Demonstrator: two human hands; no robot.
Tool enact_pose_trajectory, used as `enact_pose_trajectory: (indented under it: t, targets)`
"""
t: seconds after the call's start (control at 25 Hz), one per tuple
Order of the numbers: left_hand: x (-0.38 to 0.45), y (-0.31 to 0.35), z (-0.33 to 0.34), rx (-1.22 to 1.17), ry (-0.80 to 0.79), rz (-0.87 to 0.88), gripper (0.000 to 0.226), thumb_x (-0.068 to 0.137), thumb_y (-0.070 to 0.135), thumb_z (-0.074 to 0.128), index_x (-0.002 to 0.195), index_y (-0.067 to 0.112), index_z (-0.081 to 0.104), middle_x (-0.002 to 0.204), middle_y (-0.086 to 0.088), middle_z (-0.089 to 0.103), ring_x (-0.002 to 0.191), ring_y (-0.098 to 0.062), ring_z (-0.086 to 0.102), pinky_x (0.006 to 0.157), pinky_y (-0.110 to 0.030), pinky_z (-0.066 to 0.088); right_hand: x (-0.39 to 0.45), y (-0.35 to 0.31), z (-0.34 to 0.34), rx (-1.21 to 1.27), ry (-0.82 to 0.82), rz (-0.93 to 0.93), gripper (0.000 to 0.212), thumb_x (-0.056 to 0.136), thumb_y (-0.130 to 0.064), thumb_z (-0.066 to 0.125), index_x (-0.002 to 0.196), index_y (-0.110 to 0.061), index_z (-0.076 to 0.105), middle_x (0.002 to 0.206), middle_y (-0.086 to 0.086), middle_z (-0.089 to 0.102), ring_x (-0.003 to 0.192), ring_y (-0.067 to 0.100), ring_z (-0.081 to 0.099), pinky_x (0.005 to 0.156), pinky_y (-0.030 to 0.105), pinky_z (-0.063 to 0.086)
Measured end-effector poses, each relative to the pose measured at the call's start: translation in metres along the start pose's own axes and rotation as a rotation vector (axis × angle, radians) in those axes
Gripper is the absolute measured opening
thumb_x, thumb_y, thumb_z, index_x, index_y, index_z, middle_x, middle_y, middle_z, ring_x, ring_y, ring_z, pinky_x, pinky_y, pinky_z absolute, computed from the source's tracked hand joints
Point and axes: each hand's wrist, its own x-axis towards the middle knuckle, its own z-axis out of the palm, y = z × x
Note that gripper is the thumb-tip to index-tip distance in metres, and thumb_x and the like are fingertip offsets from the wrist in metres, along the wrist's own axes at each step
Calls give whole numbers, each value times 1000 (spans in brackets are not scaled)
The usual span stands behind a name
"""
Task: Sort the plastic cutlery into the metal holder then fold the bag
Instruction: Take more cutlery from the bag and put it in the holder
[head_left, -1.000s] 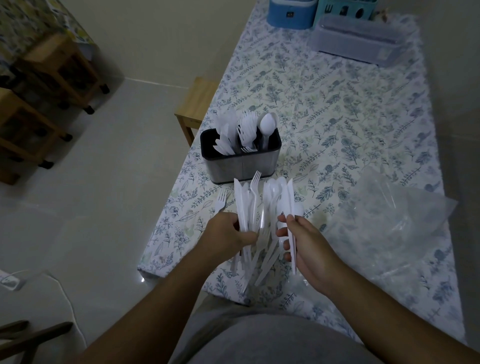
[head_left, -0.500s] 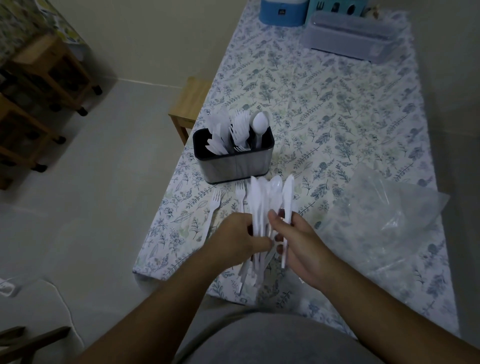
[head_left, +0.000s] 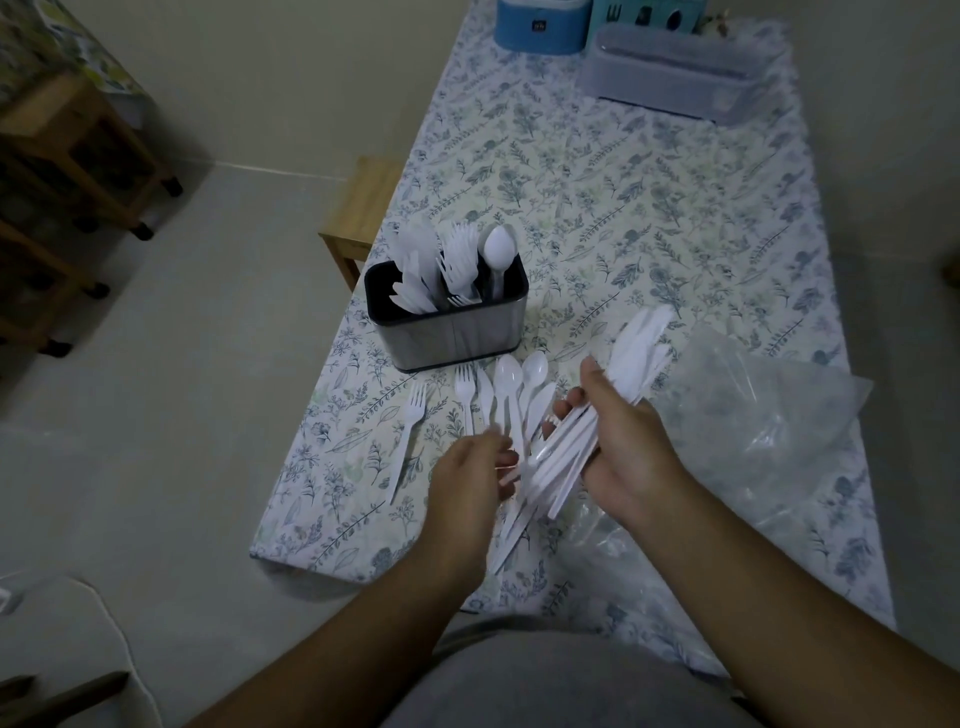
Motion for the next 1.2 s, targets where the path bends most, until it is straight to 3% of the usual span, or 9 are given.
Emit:
enact_pose_trajectory:
  t: [0.16, 0.28, 0.4, 0.48, 0.6, 0.76, 0.88, 1.0, 1.2]
  targets:
    - [7, 4, 17, -612, -67, -417, 53, 103, 43, 36, 118, 3, 67, 113, -19, 73, 109, -35, 69, 97, -43, 53, -10, 19, 14, -6, 24, -127, 24, 92, -27, 73, 87, -5, 63, 64, 6, 62, 63, 22, 63, 68, 40, 60]
    - [0, 6, 32, -647, -124, -453, 41, 102, 33, 36, 103, 12, 71, 114, -15, 74, 111, -30, 69, 103, -41, 49, -11, 38, 16, -127, 49, -170, 29, 87, -37, 75, 84, -10, 65, 62, 4, 62, 62, 23, 65, 72, 49, 60]
    - [2, 4, 30, -638, -133, -413, 43, 103, 37, 40, 119, 6, 64, 121, -15, 71, 111, -29, 68, 104, -41, 48, -10, 34, 8, -163, -10, -123, 29, 91, -35, 72, 80, -11, 62, 57, 4, 57, 55, 22, 61, 65, 44, 59]
    - [10, 1, 17, -275, -101, -227, 39, 105, 35, 38, 111, 4, 61, 95, -12, 68, 84, -22, 65, 84, -34, 51, -12, 33, -3, -205, -6, -75, 32, 94, -38, 69, 78, -12, 59, 56, 2, 54, 51, 19, 58, 54, 35, 53]
    - [34, -2, -9, 512, 62, 174, 12, 101, 20, 49, 102, 13, 59, 90, 0, 63, 71, -9, 58, 58, -18, 45, -11, 35, -24, -261, -28, 33, 30, 91, -39, 72, 82, -15, 56, 58, 0, 46, 45, 14, 43, 44, 27, 40]
    - [73, -6, -18, 941, 107, 267, 17, 95, 30, 57, 93, 14, 63, 78, 3, 64, 64, -6, 59, 47, -16, 40, -8, 43, -45, -408, -41, 97, 24, 85, -28, 80, 81, -16, 59, 58, -1, 42, 47, 12, 38, 44, 26, 32]
    - [88, -4, -10, 1090, 87, 261, 31, 91, 32, 59, 74, 8, 66, 56, 4, 57, 48, -11, 57, 38, -15, 35, -11, 48, -46, -376, -23, 137, 23, 89, -28, 76, 80, -14, 60, 55, 1, 46, 49, 17, 47, 47, 29, 41]
    - [90, 4, -16, 1032, 92, 230, 36, 91, 31, 61, 66, 5, 67, 52, -2, 57, 44, -14, 57, 44, -24, 52, -8, 47, -47, -320, -14, 139, 29, 94, -31, 70, 79, -10, 56, 61, 4, 47, 50, 19, 50, 50, 31, 47]
    - [46, 7, -20, 931, -88, 494, 14, 96, 28, 63, 91, 17, 71, 74, 9, 65, 67, -4, 61, 63, -17, 48, -4, 49, -47, -384, -84, 12, 15, 90, -20, 75, 101, -11, 70, 64, 0, 57, 47, 13, 47, 49, 32, 46]
